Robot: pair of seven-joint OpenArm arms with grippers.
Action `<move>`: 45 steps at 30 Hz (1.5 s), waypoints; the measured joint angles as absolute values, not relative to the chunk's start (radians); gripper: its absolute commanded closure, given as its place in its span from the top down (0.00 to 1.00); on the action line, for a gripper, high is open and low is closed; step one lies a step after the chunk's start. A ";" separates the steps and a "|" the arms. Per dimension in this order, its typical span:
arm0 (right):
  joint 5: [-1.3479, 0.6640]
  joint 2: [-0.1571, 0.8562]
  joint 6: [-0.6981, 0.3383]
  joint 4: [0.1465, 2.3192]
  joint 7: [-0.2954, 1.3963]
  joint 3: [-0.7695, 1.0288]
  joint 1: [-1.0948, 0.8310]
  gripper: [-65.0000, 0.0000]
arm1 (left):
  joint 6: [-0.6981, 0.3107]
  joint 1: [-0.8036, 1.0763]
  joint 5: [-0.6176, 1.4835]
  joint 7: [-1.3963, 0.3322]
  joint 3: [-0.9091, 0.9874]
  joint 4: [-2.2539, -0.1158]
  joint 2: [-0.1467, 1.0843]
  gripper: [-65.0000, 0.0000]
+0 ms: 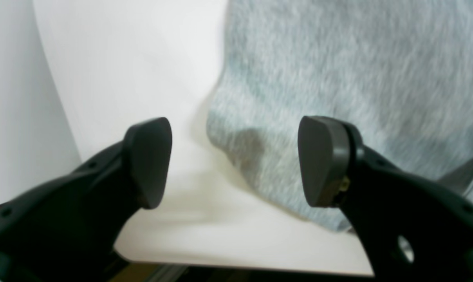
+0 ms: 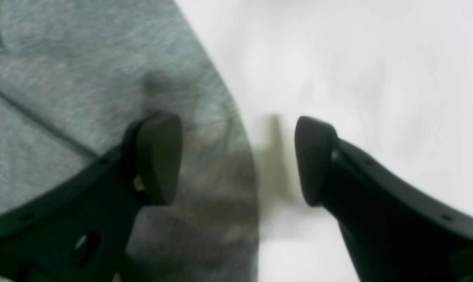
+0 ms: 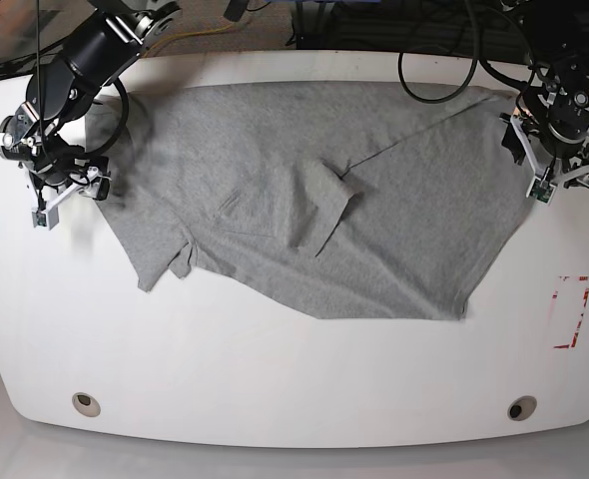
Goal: Fold the T-shirt properly
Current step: 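Open both grippers and release the shirt edge, then move both grippers to the shirt's side edges and grasp them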
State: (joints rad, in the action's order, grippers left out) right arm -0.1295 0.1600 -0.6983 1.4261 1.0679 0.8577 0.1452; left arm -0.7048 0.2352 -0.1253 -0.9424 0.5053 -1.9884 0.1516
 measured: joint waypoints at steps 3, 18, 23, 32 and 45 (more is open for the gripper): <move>-0.128 0.181 -0.697 1.352 1.050 0.859 0.160 0.65 | -0.704 0.188 -0.121 -0.942 0.506 -1.986 0.138 0.72; -0.136 0.102 -0.697 1.416 1.042 0.798 0.132 0.60 | -0.704 0.000 -0.132 -0.942 0.511 -1.940 0.105 0.74; -0.135 0.094 -0.699 1.424 1.042 0.799 0.128 0.28 | -0.704 -0.070 -0.135 -0.944 0.507 -1.879 0.105 0.89; -0.136 0.094 -0.697 1.413 1.044 0.799 0.129 0.00 | -0.435 -0.191 -0.139 -0.945 0.496 -1.690 0.095 1.00; -0.134 0.093 -0.697 1.418 1.044 0.735 0.128 0.00 | -0.441 -0.340 -0.134 -0.767 0.479 -1.312 0.085 1.00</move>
